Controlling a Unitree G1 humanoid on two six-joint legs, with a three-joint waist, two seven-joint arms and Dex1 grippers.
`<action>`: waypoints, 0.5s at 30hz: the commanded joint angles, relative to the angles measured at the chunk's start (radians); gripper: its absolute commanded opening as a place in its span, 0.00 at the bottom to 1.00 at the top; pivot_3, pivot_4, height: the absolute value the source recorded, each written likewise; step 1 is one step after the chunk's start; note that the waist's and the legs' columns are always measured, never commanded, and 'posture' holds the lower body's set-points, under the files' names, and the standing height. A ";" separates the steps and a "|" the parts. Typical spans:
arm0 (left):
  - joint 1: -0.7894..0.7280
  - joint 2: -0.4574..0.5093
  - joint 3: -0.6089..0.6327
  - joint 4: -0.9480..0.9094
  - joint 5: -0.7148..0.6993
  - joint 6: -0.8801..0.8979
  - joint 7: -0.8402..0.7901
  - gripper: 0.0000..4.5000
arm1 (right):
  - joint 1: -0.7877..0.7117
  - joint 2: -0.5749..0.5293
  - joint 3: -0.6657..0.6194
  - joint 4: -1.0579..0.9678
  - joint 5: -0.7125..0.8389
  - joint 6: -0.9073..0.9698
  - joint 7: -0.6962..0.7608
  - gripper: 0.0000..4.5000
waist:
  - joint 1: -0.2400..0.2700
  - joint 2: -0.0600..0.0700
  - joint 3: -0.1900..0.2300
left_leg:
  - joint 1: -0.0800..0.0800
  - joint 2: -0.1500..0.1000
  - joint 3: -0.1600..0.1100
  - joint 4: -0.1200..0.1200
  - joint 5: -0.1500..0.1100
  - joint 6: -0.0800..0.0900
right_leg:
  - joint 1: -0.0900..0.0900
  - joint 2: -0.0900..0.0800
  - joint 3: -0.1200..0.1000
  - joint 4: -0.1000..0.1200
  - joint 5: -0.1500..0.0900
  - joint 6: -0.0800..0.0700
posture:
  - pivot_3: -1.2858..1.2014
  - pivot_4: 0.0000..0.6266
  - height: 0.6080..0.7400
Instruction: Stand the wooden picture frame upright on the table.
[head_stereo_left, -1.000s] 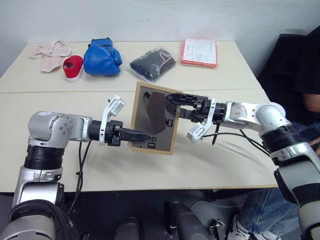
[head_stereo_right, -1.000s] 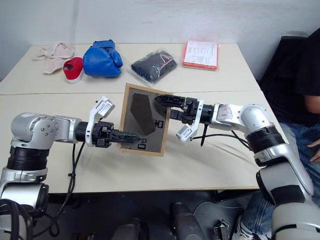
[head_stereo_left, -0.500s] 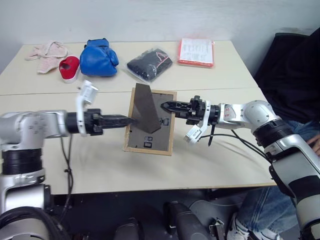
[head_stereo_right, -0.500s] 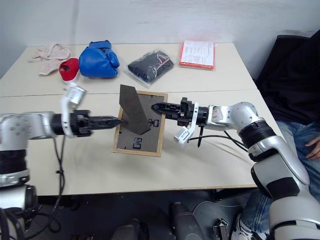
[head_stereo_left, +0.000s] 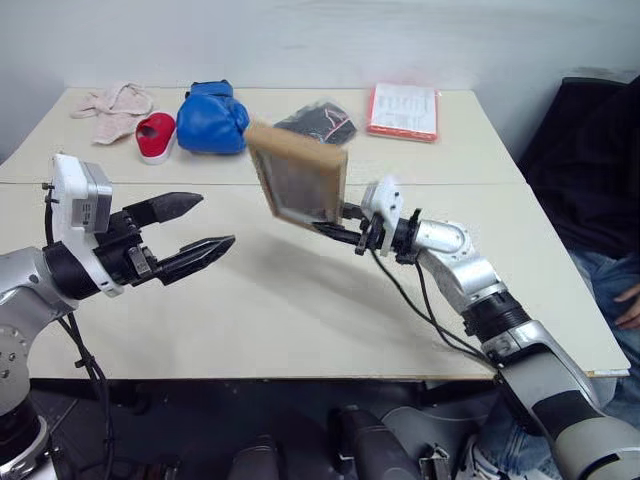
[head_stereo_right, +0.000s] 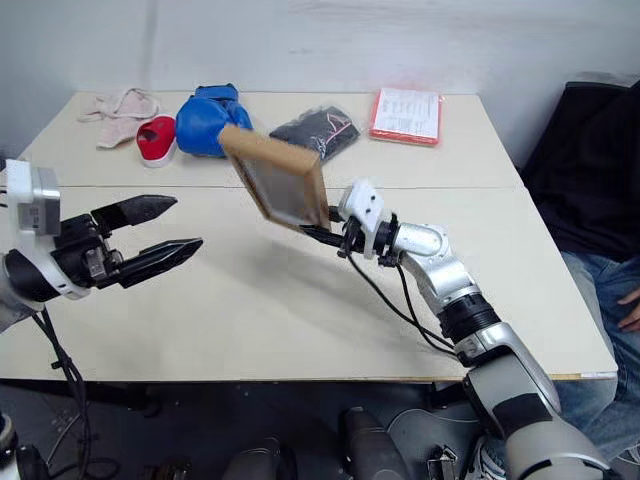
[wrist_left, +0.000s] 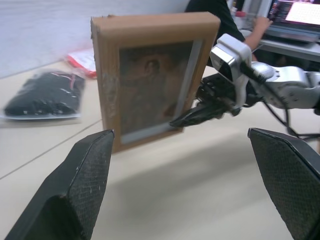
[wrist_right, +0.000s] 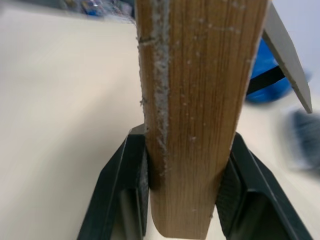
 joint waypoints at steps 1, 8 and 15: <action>-0.001 0.000 -0.010 -0.016 -0.016 -0.048 0.037 1.00 | 0.000 0.038 -0.078 -0.033 0.080 0.224 0.057 0.27 | 0.001 0.000 0.000 | 0.000 0.000 0.000 -0.001 0.000 0.000 | 0.000 0.000 0.000 0.000 0.000 0.000 | 0.52 0.24 1.00; 0.011 0.020 -0.061 0.012 -0.029 -0.079 0.031 1.00 | 0.058 0.115 -0.087 0.077 -0.048 0.309 0.073 0.35 | 0.000 0.000 0.000 | -0.004 0.000 0.000 -0.004 0.000 0.000 | -0.002 0.000 -0.001 -0.002 0.000 0.000 | 0.52 0.24 1.00; 0.003 0.050 -0.082 0.060 -0.077 -0.072 0.000 1.00 | 0.127 0.072 -0.110 -0.047 -0.119 0.321 0.130 0.89 | -0.006 0.000 0.000 | -0.003 -0.001 0.000 -0.004 0.000 -0.001 | -0.002 0.000 -0.001 -0.003 0.000 0.000 | 0.52 0.24 1.00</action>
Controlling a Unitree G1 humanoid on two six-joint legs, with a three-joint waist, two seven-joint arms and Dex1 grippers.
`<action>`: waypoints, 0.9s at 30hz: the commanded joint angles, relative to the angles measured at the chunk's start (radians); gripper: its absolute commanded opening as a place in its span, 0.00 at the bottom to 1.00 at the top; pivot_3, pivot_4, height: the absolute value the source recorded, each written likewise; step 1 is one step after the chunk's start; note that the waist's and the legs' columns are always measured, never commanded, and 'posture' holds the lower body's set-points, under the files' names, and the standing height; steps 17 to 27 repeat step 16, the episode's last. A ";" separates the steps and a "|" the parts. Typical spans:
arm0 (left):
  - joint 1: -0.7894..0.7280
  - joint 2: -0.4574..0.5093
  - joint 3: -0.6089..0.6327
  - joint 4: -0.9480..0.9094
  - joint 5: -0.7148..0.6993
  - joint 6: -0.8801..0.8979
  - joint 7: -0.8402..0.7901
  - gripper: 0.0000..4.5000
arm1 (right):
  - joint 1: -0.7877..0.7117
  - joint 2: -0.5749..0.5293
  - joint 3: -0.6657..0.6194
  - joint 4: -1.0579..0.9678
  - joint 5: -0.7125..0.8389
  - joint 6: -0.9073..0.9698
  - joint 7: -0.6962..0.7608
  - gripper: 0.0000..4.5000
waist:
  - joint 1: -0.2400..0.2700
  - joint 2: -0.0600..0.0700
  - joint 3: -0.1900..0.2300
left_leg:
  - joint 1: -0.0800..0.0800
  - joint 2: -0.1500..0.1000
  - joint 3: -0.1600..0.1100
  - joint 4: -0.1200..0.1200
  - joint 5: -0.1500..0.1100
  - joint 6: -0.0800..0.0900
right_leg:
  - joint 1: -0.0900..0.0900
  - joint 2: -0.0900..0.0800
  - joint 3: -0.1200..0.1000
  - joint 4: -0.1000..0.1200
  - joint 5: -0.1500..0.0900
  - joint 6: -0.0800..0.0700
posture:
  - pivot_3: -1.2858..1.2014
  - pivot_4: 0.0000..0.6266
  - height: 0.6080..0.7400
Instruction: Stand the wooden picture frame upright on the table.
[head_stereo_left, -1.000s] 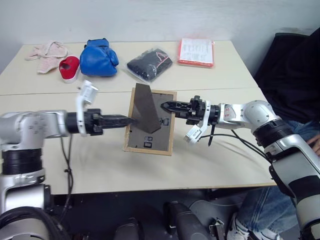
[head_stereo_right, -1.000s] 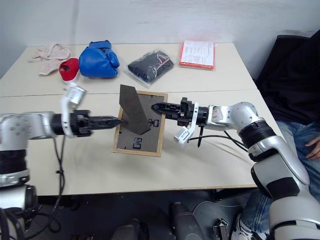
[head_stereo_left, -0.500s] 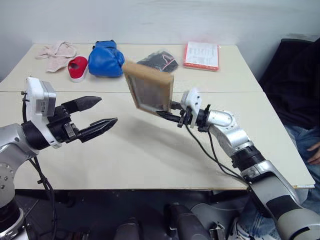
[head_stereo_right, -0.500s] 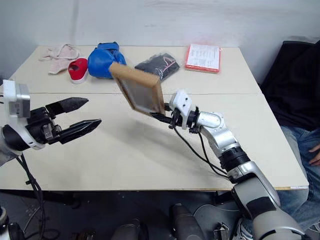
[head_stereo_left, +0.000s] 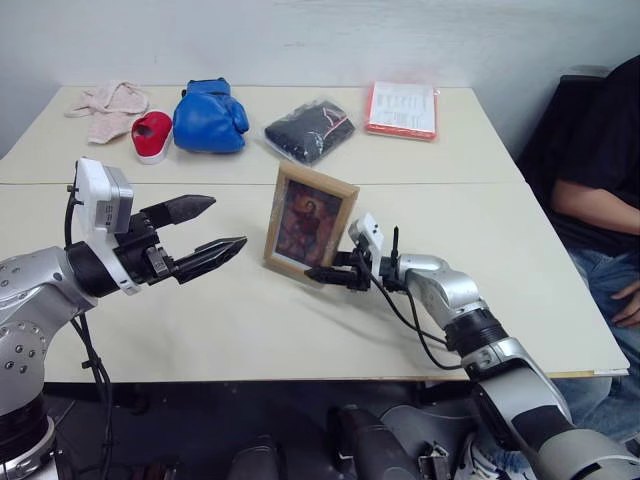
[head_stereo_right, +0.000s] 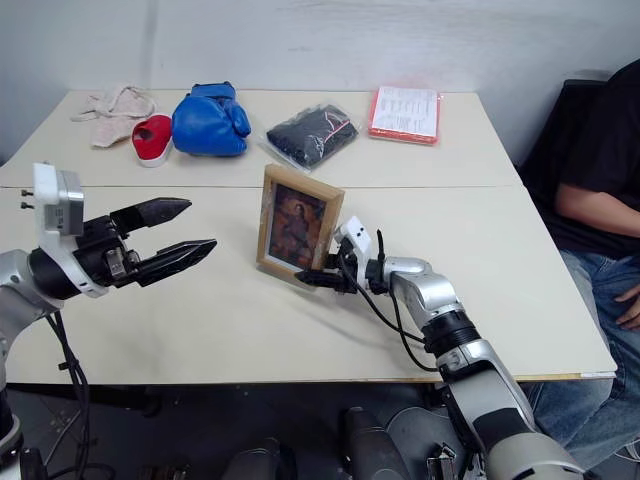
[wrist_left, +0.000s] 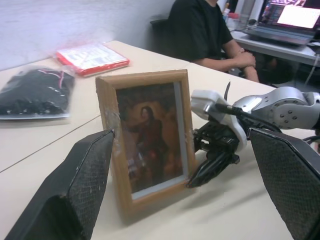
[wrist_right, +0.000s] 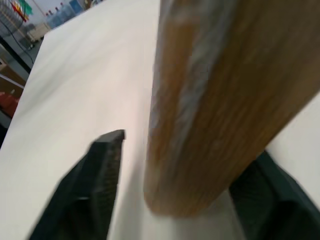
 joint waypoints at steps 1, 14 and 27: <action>-0.005 0.037 0.007 0.016 -0.028 -0.018 -0.027 1.00 | 0.027 -0.053 -0.049 -0.139 -0.010 0.020 0.036 0.95 | 0.001 0.000 0.000 | 0.000 0.000 0.000 0.000 0.000 0.000 | 0.000 0.000 0.000 0.000 0.000 0.000 | 0.52 0.24 1.00; -0.070 0.126 -0.049 0.167 0.022 -0.118 -0.132 1.00 | 0.034 -0.567 -0.294 -0.448 0.116 0.310 0.277 0.99 | 0.025 0.002 0.001 | -0.001 -0.001 0.002 -0.001 -0.003 0.006 | -0.002 0.001 0.002 -0.002 0.000 0.000 | 0.52 0.24 1.00; -0.092 0.135 -0.068 0.190 0.042 -0.147 -0.156 1.00 | 0.054 -0.571 -0.313 -0.480 0.136 0.332 0.275 0.99 | 0.024 0.002 0.001 | -0.001 -0.001 0.002 -0.001 -0.003 0.007 | -0.002 0.001 0.002 -0.002 0.000 0.000 | 0.52 0.24 1.00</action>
